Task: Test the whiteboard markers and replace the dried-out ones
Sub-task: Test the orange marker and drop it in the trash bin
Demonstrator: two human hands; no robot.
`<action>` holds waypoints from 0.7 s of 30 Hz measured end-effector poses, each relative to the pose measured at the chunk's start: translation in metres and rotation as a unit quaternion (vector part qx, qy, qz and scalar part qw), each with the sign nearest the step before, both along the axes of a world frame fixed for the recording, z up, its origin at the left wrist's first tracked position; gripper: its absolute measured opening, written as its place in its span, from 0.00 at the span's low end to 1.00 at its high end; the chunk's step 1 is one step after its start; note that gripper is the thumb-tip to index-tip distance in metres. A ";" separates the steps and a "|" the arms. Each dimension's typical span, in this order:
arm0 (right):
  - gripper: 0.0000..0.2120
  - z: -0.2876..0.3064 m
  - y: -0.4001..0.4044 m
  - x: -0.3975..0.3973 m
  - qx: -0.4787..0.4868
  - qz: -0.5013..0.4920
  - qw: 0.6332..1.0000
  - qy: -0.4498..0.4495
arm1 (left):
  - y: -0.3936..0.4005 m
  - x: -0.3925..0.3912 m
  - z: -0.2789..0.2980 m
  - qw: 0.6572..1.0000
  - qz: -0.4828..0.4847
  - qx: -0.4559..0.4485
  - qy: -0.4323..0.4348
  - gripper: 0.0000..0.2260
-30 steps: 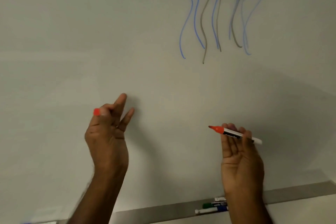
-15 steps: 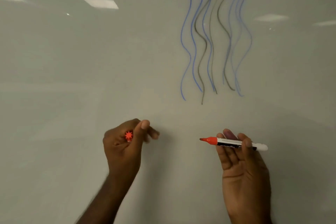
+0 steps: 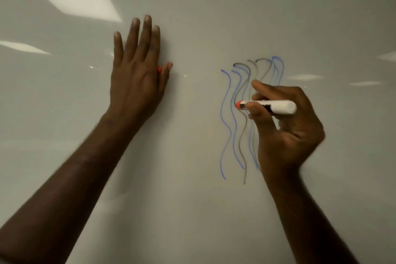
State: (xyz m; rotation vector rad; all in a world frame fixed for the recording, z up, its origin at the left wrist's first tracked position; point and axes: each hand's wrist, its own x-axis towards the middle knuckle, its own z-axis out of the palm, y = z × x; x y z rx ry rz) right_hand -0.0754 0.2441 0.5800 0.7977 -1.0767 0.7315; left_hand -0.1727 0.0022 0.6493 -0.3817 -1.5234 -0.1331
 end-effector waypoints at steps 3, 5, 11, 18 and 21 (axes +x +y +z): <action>0.11 0.013 -0.031 -0.016 -0.035 0.038 0.998 -0.030 | 0.004 -0.010 -0.005 1.000 0.011 -0.012 -0.023 0.29; 0.12 0.022 -0.026 -0.023 -0.058 0.043 0.996 -0.044 | 0.005 -0.012 -0.006 1.000 0.014 -0.006 -0.025 0.29; 0.03 0.020 -0.032 -0.034 -0.128 0.102 0.986 -0.046 | 0.005 -0.015 -0.009 1.000 0.007 -0.008 -0.004 0.28; 0.03 0.018 -0.030 -0.045 -0.118 0.050 0.987 -0.096 | 0.004 -0.017 -0.011 1.000 0.013 -0.010 -0.006 0.28; 0.03 0.020 -0.028 -0.050 -0.112 0.040 0.985 -0.127 | 0.005 -0.018 -0.011 1.000 0.014 -0.011 -0.007 0.28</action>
